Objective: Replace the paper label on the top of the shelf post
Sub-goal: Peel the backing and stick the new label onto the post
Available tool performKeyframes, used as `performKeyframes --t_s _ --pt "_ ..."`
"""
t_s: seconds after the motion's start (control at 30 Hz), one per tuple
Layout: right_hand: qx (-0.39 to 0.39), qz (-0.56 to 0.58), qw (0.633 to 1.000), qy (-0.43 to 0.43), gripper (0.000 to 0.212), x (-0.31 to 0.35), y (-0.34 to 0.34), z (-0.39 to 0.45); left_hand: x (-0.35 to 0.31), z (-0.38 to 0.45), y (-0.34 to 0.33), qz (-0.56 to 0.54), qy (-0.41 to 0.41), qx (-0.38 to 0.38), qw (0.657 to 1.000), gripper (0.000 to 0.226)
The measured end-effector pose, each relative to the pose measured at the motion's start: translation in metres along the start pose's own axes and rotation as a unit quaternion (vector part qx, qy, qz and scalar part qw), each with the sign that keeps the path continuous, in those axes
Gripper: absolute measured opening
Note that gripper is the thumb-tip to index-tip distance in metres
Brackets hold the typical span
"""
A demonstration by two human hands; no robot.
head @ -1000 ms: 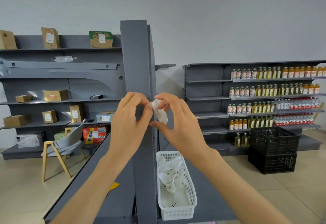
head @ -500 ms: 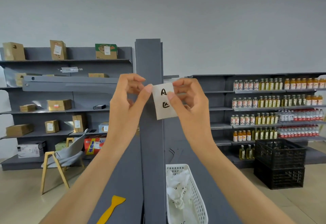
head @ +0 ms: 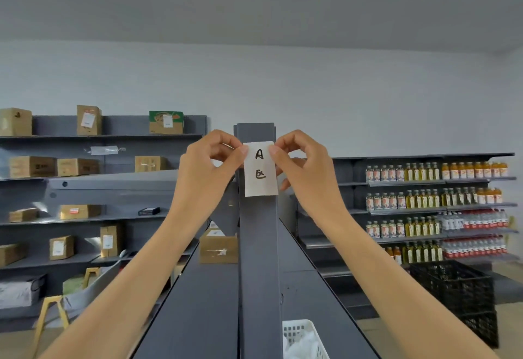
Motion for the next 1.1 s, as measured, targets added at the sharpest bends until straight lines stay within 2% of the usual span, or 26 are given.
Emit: performKeyframes --t_s 0.4,0.73,1.1 --pt "-0.021 -0.062 0.998 0.02 0.012 -0.001 0.0 0.015 0.0 0.012 -0.005 0.027 -0.024 -0.009 0.999 0.016" --pt "-0.006 -0.112 0.993 0.024 0.011 -0.008 -0.004 0.024 0.004 0.01 -0.008 0.058 -0.034 -0.027 0.997 0.015" --pt "-0.026 -0.242 0.966 0.085 0.015 -0.002 -0.007 0.027 0.011 0.013 -0.01 0.063 -0.055 -0.035 0.996 0.015"
Point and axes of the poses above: each hand's wrist, its own z-axis towards the middle knuckle, its own y-axis out of the back of the hand, x = y × z, the point moved 2 cm from there along z, towards the middle knuckle, and after that the axes turned 7 degrees about -x, right-handed, at the moved point
